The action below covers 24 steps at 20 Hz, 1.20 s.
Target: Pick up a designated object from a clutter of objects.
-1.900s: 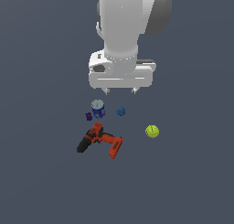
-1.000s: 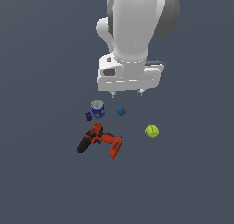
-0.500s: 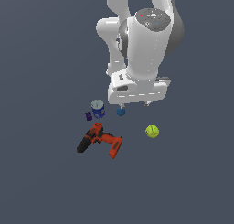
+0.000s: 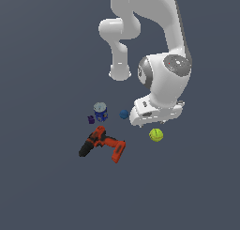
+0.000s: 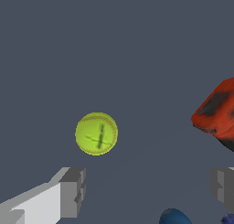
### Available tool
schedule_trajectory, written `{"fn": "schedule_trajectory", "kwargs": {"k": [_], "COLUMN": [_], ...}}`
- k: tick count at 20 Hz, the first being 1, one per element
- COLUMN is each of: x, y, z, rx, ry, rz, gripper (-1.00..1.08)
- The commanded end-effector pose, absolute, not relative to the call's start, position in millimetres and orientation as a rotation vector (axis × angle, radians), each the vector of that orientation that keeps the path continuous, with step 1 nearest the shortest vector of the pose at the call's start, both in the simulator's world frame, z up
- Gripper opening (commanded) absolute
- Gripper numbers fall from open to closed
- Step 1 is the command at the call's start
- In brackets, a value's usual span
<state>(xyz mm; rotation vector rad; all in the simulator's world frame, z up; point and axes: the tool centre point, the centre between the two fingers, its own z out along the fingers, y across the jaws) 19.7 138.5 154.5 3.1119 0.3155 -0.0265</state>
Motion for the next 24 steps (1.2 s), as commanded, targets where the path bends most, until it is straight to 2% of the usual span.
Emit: {"fn": "schedule_trajectory", "kwargs": {"k": [1, 10, 17, 24], "x": [19, 13, 12, 11], "y": [155, 186, 187, 188], "z": [134, 94, 90, 60], "rx": [3.112, 3.116, 3.116, 3.116], "ry": [0.34, 0.391, 0.393, 0.394], "rz": [-0.016, -0.001, -0.003, -0.002], "gripper": [1.0, 1.0, 1.0, 1.0]}}
